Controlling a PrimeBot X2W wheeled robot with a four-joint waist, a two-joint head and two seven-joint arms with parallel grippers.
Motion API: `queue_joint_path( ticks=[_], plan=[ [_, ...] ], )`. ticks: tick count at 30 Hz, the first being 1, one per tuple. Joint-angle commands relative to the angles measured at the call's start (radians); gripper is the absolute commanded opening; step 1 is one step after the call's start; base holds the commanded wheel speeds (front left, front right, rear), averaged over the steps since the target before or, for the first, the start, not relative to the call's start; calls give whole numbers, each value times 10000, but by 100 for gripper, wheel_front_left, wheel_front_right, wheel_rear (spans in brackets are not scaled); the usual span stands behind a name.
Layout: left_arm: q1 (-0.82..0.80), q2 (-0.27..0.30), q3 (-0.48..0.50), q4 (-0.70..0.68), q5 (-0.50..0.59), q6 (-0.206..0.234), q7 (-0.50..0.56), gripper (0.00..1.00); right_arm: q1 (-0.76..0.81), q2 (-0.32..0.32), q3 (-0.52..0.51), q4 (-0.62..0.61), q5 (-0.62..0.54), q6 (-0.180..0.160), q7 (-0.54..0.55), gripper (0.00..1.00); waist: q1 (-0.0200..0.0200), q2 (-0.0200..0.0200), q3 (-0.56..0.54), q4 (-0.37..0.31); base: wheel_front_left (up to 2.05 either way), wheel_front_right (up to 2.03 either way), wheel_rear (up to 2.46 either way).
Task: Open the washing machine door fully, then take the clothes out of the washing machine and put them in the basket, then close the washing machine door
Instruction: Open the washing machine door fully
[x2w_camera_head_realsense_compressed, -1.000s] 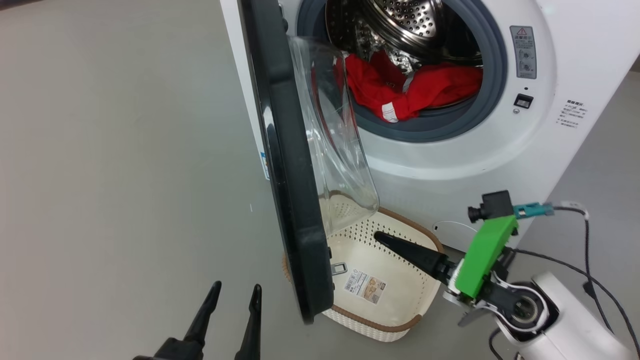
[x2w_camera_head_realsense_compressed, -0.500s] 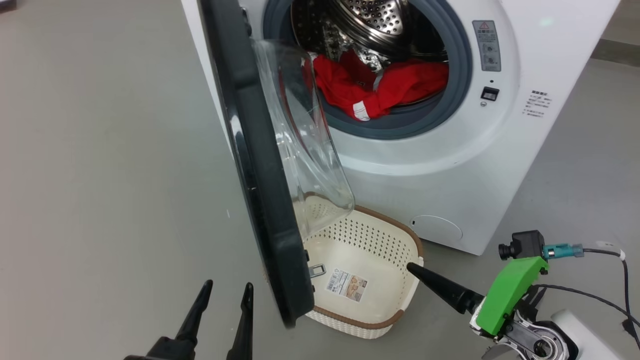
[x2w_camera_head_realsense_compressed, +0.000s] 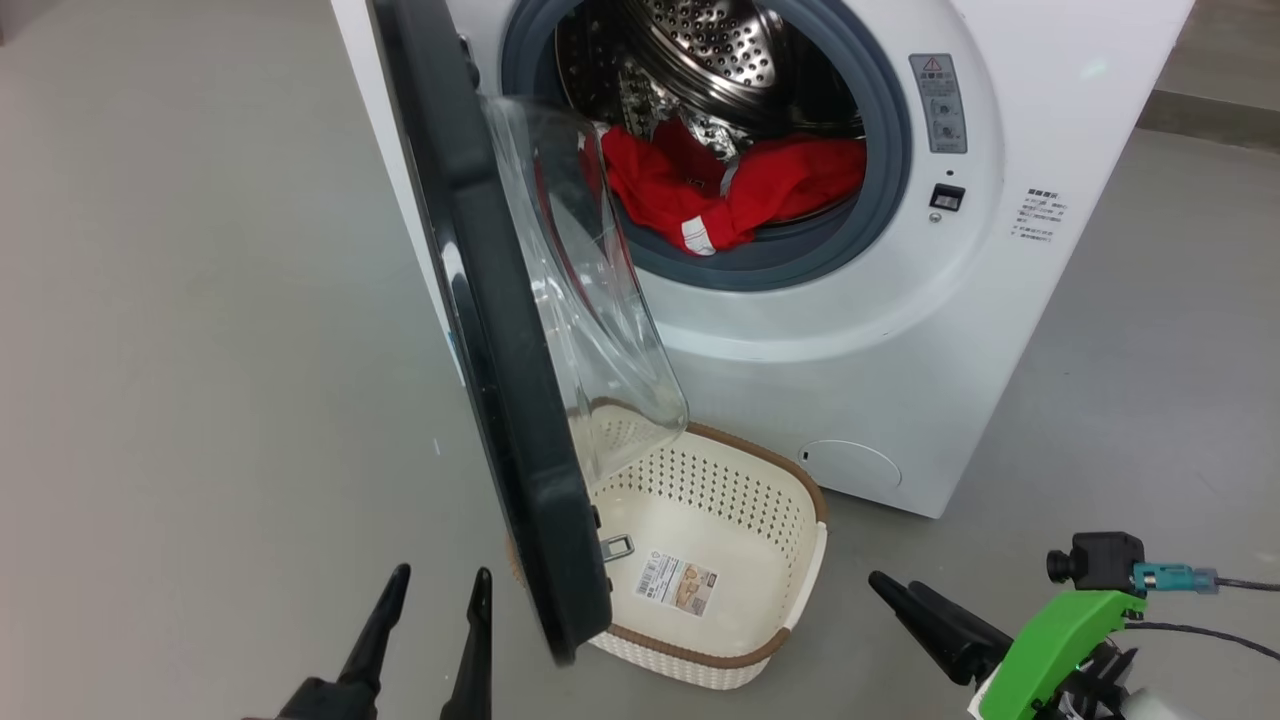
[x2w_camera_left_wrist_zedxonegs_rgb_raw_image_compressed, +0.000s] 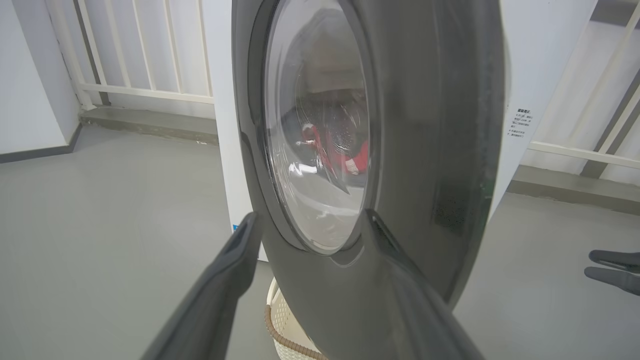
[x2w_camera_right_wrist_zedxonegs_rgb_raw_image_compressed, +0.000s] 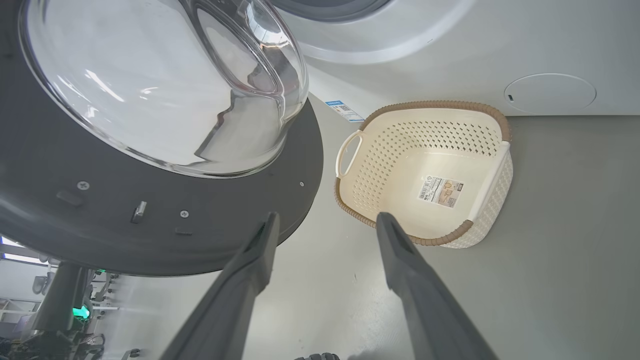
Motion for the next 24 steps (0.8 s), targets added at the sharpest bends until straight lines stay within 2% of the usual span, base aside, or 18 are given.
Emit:
queue_joint_path(
  ticks=[1, 8, 18, 20, 24],
  plan=[
    [-52, 52, 357, -197, 62, -83, -120, 100, 65, -253, 140, -158, -164, 77, -187, 100, 0, 0, -28, -26, 0, 0, 0],
    [71, 52, 473, -188, 63, -83, -120, 100, 190, -629, 656, -84, -230, 77, -1076, 100, 0, 0, -109, -154, 0, 0, 0],
    [159, 52, 602, -141, 98, -139, -120, 100, -81, -976, 1514, 362, -1981, 77, -3395, 100, 0, 0, -108, -296, 0, 0, 0],
    [161, 52, 595, -144, 95, -137, -120, 100, -105, -942, 1435, 479, -2400, 77, -3471, 100, 0, 0, -83, -320, 0, 0, 0],
    [130, 52, 608, -149, 82, -130, -120, 100, 10, -629, 438, 289, -3542, 77, -3489, 100, 0, 0, -21, -360, 0, 0, 0]
  ],
)
